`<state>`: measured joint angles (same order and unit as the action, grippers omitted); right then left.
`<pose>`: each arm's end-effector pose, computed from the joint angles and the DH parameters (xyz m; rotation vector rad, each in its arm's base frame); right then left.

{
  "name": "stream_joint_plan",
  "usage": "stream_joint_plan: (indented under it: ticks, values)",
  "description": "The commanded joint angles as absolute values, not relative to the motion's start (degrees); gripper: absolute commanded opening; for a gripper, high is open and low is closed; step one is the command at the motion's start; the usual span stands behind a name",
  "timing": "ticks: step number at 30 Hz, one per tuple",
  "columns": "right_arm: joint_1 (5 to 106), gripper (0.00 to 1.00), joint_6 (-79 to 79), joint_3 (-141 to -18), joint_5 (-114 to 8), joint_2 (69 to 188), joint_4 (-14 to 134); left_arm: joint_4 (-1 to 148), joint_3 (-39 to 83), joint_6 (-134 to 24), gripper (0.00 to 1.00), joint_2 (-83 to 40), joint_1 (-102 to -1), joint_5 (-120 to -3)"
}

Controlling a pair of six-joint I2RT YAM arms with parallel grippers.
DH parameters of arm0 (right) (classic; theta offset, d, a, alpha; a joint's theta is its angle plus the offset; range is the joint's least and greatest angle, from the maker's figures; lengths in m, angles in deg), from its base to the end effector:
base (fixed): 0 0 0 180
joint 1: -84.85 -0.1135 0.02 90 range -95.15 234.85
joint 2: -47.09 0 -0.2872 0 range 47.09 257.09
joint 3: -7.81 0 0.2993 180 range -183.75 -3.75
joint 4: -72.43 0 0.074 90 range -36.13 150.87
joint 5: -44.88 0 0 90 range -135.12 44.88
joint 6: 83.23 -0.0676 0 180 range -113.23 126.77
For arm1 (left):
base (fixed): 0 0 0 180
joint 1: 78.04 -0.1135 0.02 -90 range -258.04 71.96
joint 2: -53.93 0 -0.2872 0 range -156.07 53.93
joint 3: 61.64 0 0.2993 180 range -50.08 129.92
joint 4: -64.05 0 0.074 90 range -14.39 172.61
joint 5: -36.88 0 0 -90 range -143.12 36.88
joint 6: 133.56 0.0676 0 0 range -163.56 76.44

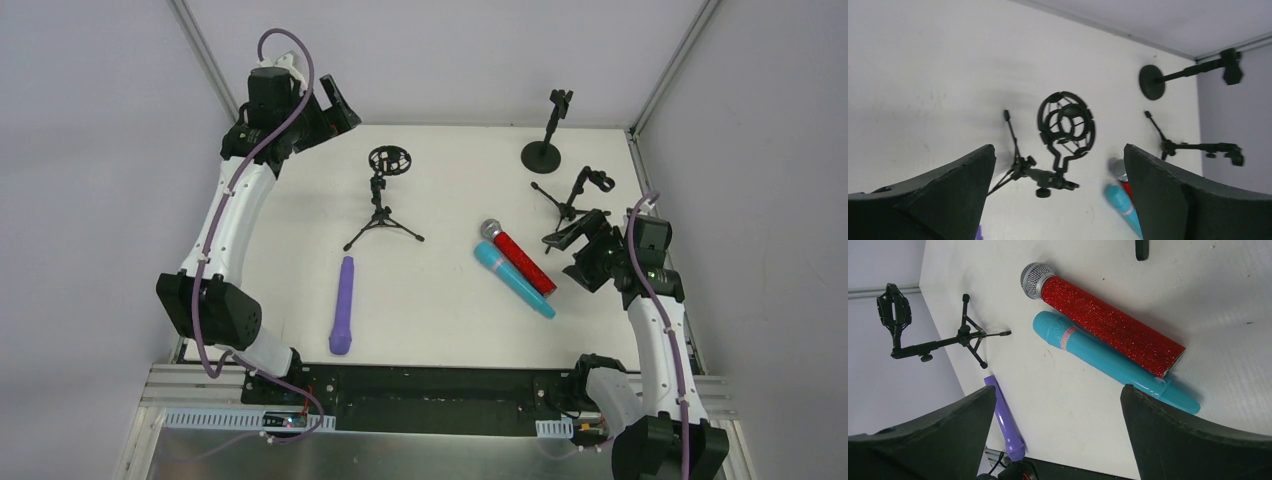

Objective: Attach the microphones to the stand

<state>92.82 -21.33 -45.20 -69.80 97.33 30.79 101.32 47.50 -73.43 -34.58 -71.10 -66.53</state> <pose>0.2423 -0.0054 0.2638 0.4725 2.2112 0.6724 0.4215 -0.0671 0.4660 -0.2145 1.8939 -0.6583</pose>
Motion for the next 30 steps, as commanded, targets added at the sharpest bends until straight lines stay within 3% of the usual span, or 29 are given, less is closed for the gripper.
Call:
stream_joint_plan:
  ticks: [1,12,19,30]
  values:
    - [93.03,0.99,-18.73,-49.15,-68.45,96.17,28.11,106.46,44.42,-66.72,1.0,-35.03,-70.5,-57.7]
    - [90.69,0.99,-16.4,-53.6,-67.79,95.57,18.38,106.46,44.59,-68.43,1.0,-39.5,-71.54,-65.62]
    - [90.3,0.99,-16.25,-53.66,-65.77,87.74,9.49,106.46,46.98,-72.21,1.0,-44.2,-77.62,-73.11]
    - [90.21,0.99,-17.45,-55.05,-67.25,83.8,4.36,106.48,46.8,-74.59,1.0,-42.28,-80.07,-76.7]
